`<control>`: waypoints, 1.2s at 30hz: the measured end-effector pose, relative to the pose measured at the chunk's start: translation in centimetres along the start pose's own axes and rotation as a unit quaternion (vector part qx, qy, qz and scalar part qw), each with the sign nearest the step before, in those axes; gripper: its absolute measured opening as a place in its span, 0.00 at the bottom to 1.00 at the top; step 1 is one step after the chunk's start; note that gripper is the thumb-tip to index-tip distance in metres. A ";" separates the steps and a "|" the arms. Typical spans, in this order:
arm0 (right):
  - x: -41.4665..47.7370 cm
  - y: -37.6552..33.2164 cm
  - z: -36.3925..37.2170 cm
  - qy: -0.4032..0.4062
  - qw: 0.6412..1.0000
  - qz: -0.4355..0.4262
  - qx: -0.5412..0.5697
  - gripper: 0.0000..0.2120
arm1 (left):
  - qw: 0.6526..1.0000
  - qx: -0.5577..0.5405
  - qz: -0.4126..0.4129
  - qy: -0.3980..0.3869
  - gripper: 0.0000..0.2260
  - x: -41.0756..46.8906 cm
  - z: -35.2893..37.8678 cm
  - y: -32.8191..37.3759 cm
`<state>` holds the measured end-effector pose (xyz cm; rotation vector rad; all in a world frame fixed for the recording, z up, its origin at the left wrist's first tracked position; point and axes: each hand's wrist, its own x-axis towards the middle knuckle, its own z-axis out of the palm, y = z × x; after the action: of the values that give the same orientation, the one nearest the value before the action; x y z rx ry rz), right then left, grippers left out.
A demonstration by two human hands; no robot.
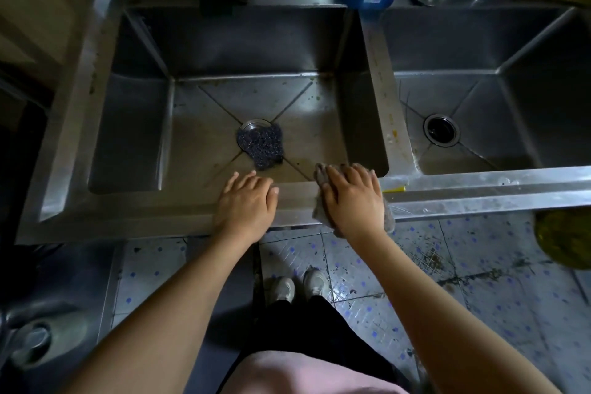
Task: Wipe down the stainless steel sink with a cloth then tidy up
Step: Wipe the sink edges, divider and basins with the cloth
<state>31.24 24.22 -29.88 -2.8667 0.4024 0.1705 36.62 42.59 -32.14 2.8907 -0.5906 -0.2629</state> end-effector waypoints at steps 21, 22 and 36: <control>0.0 0.4 -0.1 0.004 0.999 -0.038 -0.005 0.21 | 1.000 0.002 -0.004 0.001 0.27 -0.2 -0.6 0.3; -0.4 0.5 0.0 0.016 0.999 -0.039 -0.009 0.23 | 1.000 0.002 -0.004 0.005 0.27 -0.2 -0.7 0.2; -2.0 -1.2 2.2 0.185 0.980 -0.077 -0.009 0.16 | 1.000 0.005 0.005 0.007 0.20 -0.4 -0.8 0.4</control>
<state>29.48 26.41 -31.49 -2.9289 0.2408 -0.3931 36.23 42.47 -31.21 2.8957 -0.6058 -0.2399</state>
